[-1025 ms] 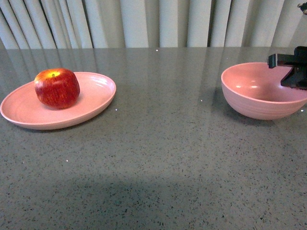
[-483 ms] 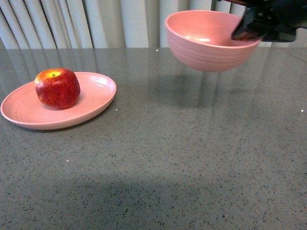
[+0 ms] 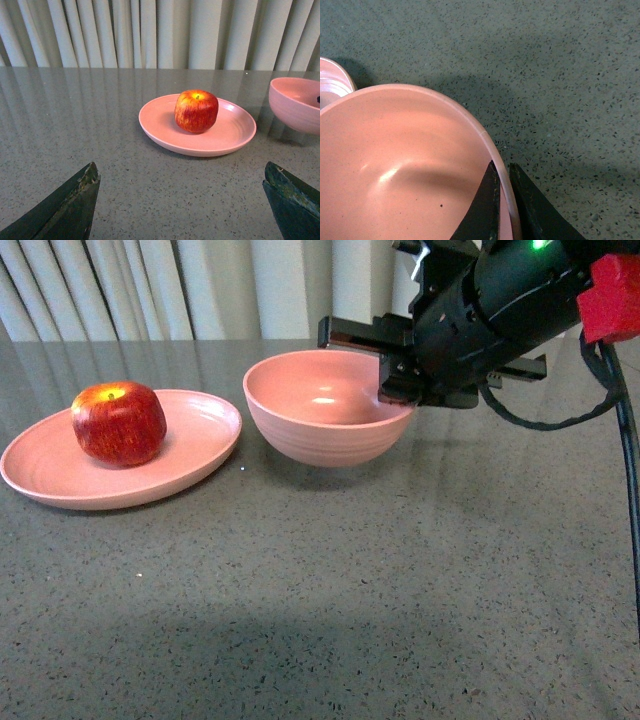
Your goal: Move apple from plate to bowl
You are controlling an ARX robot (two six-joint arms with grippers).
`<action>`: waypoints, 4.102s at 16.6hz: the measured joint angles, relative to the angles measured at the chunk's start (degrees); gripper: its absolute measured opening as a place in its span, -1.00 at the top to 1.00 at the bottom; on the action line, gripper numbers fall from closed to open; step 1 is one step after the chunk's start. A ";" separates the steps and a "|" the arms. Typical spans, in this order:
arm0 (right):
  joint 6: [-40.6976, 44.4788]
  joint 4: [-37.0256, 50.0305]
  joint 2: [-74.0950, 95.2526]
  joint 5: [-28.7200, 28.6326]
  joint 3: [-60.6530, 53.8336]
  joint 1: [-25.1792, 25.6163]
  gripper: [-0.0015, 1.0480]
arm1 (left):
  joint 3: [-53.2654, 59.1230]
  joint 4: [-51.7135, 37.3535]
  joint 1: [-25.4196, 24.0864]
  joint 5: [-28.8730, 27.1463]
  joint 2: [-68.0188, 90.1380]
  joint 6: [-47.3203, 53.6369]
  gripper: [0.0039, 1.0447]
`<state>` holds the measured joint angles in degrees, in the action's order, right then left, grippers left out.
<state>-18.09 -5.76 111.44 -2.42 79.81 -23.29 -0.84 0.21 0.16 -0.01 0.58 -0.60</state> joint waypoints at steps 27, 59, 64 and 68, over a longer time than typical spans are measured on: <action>-0.55 0.48 -9.22 -1.60 -2.56 0.55 -0.87 | 0.00 -0.02 0.00 -0.02 0.00 0.00 -0.88; 17.73 5.53 -111.19 2.43 -79.06 23.32 0.97 | 0.00 0.00 0.00 0.00 0.00 0.00 -0.88; 17.75 5.51 -111.19 2.43 -79.06 23.30 -0.14 | 0.00 0.00 0.00 0.00 0.00 0.00 -0.88; 17.73 5.51 -111.19 2.43 -79.06 23.32 -0.91 | 0.00 0.00 0.00 0.00 0.00 0.00 -0.88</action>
<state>-0.36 -0.25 0.25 0.01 0.75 0.03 -0.84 0.21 0.16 -0.01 0.58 -0.60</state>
